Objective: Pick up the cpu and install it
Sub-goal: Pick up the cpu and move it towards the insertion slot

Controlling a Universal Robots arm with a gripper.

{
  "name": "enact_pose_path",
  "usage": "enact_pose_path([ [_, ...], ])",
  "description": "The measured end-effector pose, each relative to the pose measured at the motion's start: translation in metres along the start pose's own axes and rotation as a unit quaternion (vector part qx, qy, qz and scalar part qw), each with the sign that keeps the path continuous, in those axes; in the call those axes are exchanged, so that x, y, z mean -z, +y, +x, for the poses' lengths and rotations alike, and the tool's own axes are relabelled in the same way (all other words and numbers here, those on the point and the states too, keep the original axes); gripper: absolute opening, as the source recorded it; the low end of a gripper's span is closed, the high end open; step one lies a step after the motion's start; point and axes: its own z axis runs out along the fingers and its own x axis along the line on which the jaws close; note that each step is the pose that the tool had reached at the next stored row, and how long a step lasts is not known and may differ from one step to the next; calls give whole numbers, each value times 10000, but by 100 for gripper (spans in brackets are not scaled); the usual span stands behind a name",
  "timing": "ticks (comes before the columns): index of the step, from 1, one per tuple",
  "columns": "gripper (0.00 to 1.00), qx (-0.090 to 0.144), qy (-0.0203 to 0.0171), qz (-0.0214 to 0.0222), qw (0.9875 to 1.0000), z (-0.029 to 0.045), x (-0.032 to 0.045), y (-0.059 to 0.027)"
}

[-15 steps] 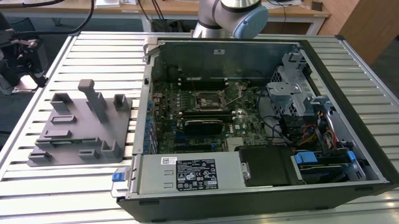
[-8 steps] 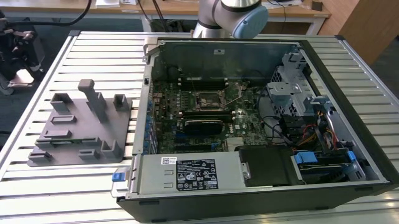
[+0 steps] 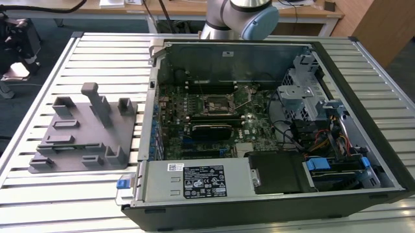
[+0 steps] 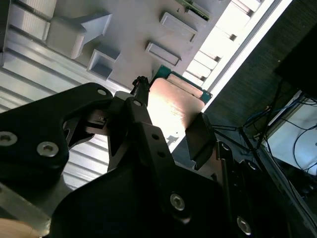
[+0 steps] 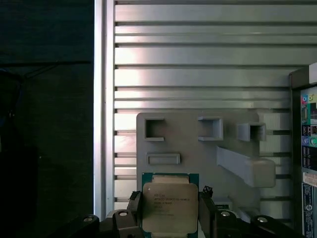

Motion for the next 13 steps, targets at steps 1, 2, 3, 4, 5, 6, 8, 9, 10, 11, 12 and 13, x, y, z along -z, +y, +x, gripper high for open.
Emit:
enact_pose_path([
  [1, 54, 0, -1, 0, 10000, 0, 29, 4],
  [2, 54, 0, -3, 0, 10000, 1, 55, 9],
  [3, 54, 0, -5, 0, 10000, 0, 82, 13],
  [4, 54, 0, -6, 0, 10000, 0, 110, 18],
  [5, 54, 0, -7, 0, 10000, 0, 138, 23],
  [6, 54, 0, -9, 0, 10000, 0, 167, 28],
  [8, 54, 1, -12, 0, 10000, 0, 222, 37],
  [9, 54, 1, -14, 0, 10000, 1, 249, 41],
  [10, 54, 1, -16, 0, 10000, 1, 277, 45],
  [11, 54, 1, -18, 0, 10000, 0, 302, 49],
  [12, 54, 1, -20, 0, 10000, 0, 325, 51],
  [13, 54, 1, -23, -1, 10000, 0, 344, 53],
])
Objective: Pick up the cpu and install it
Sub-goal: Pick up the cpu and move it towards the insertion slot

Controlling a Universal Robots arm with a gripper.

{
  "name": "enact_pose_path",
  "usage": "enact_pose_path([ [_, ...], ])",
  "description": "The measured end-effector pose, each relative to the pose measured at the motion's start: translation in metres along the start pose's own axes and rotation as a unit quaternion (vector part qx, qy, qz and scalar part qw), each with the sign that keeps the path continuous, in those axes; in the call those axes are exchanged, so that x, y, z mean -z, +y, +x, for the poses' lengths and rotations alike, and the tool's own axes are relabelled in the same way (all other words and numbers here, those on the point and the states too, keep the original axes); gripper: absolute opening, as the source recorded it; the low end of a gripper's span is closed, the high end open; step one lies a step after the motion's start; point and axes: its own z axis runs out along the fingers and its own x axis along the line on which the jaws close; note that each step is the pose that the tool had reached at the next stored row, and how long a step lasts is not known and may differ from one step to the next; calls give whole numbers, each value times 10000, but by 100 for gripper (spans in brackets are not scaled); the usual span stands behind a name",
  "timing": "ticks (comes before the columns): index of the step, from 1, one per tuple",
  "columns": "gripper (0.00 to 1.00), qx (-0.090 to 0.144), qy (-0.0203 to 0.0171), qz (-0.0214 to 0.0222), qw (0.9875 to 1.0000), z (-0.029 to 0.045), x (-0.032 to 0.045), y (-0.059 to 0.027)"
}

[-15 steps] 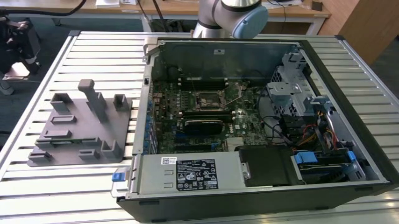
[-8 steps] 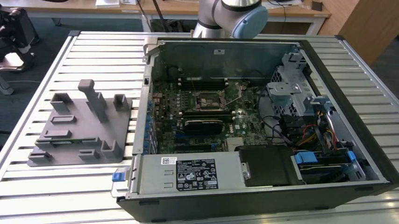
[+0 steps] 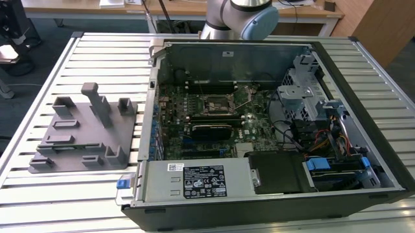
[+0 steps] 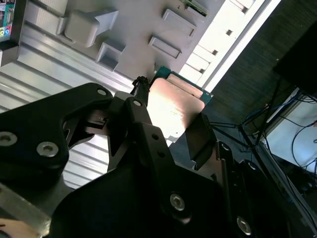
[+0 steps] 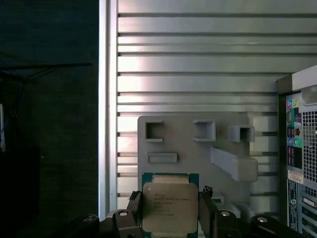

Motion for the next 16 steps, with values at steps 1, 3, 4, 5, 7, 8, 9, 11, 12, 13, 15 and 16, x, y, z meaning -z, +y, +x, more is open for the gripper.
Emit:
enact_pose_path([
  [1, 54, 0, -2, 0, 10000, 1, 6, 0],
  [3, 54, -1, -5, 0, 10000, 1, 5, 1],
  [4, 54, -1, -5, 0, 10000, 1, 5, 1],
  [5, 54, 0, -5, 0, 10000, 1, 6, 1],
  [7, 54, -1, -5, 0, 10000, -1, 7, 1],
  [8, 54, -1, -4, 1, 10000, -8, 7, 2],
  [9, 54, -1, -4, 1, 10000, -23, 7, 2],
  [11, 54, -1, -4, 1, 10000, -78, 6, 2],
  [12, 54, 0, -5, 0, 10000, -111, 5, 3],
  [13, 54, 0, -5, 0, 10000, -147, 5, 4],
  [15, 54, 0, -5, 0, 10000, -220, 4, 5],
  [16, 54, 0, -5, 0, 10000, -258, 3, 5],
])
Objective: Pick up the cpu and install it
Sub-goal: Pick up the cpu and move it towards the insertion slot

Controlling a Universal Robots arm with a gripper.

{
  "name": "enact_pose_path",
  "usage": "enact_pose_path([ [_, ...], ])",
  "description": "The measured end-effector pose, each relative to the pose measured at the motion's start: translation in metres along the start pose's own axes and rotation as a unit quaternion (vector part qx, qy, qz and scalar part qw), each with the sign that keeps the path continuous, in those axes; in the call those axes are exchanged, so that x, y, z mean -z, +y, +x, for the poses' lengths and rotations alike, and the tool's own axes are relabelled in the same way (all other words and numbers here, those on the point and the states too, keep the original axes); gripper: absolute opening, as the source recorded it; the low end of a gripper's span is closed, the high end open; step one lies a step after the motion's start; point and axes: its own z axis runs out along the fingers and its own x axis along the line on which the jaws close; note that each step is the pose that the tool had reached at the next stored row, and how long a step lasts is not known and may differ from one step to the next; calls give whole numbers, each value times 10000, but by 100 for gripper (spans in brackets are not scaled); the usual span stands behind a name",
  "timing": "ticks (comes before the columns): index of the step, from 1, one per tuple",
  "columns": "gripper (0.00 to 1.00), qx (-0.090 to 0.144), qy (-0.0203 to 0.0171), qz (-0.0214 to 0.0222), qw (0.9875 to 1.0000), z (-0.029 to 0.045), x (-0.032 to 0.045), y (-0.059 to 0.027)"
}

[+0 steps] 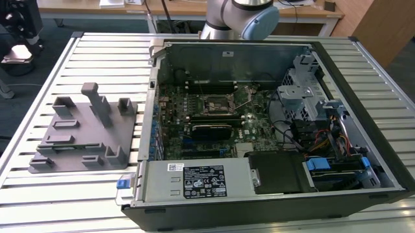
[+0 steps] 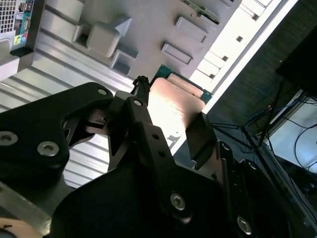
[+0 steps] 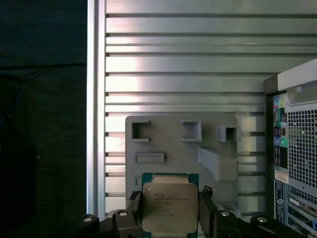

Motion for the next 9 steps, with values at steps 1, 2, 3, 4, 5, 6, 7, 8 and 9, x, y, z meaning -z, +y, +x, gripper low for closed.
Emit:
enact_pose_path([
  [1, 54, 0, 0, 0, 10000, -37, -1, 1],
  [2, 54, -1, 0, 0, 10000, -77, -1, 2],
  [3, 54, -1, 0, 0, 10000, -117, -2, 3],
  [4, 54, 0, 0, 0, 10000, -156, -3, 3],
  [5, 54, -1, 0, 0, 10000, -195, -4, 4],
  [6, 54, 0, 0, 0, 10000, -233, -5, 5],
  [7, 54, 0, 0, 0, 10000, -269, -6, 5],
  [8, 54, 0, 0, 0, 10000, -304, -8, 6],
  [9, 54, 0, 0, 0, 10000, -340, -10, 6],
])
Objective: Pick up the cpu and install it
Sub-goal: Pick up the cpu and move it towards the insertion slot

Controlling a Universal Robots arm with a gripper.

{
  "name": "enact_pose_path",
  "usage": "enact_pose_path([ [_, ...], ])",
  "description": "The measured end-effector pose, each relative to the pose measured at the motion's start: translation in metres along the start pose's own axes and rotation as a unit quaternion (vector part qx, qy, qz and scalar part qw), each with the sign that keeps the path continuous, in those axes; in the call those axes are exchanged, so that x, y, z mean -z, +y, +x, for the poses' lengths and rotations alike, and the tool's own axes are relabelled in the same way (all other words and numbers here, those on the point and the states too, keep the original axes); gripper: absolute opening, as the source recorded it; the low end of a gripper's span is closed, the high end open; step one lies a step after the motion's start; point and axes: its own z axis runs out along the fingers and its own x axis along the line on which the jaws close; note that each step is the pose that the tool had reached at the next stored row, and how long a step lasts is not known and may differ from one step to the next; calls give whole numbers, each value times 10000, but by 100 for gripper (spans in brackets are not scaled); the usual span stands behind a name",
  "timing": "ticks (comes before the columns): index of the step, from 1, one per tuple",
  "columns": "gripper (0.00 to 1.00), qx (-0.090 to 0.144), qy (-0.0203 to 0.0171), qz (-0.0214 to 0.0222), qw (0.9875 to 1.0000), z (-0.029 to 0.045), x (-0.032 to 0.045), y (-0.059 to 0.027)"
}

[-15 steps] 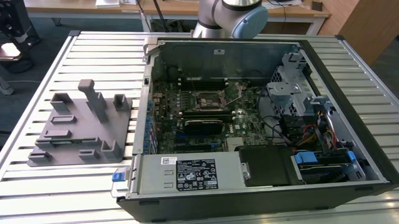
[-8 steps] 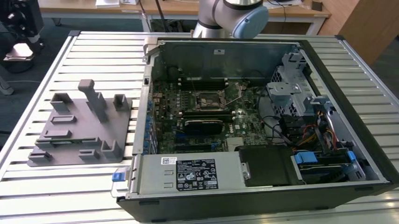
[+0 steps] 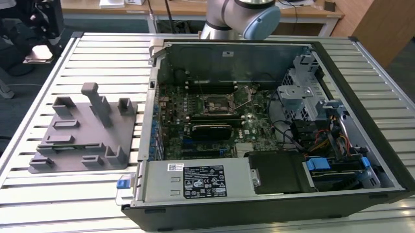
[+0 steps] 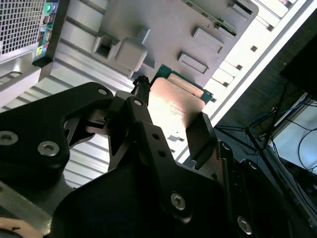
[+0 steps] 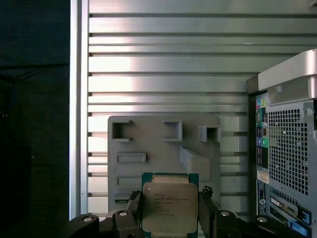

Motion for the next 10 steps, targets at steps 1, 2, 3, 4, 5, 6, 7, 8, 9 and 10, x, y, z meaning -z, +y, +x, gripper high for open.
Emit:
enact_pose_path([
  [1, 54, 0, 0, 0, 10000, -36, -2, 1],
  [2, 54, 0, 0, 0, 10000, -69, -4, 1],
  [3, 54, 0, 0, 0, 10000, -101, -6, 2],
  [4, 54, 0, 0, 0, 10000, -131, -8, 3],
  [5, 54, 0, 0, 0, 10000, -158, -11, 3],
  [6, 54, 0, 1, 1, 10000, -186, -13, 3],
  [7, 54, 0, 1, 0, 10000, -208, -15, 3],
  [8, 54, 0, 0, 0, 10000, -234, -19, 4],
  [9, 54, 0, 0, 0, 10000, -259, -21, 4],
  [10, 54, 0, 0, 0, 10000, -283, -24, 5],
])
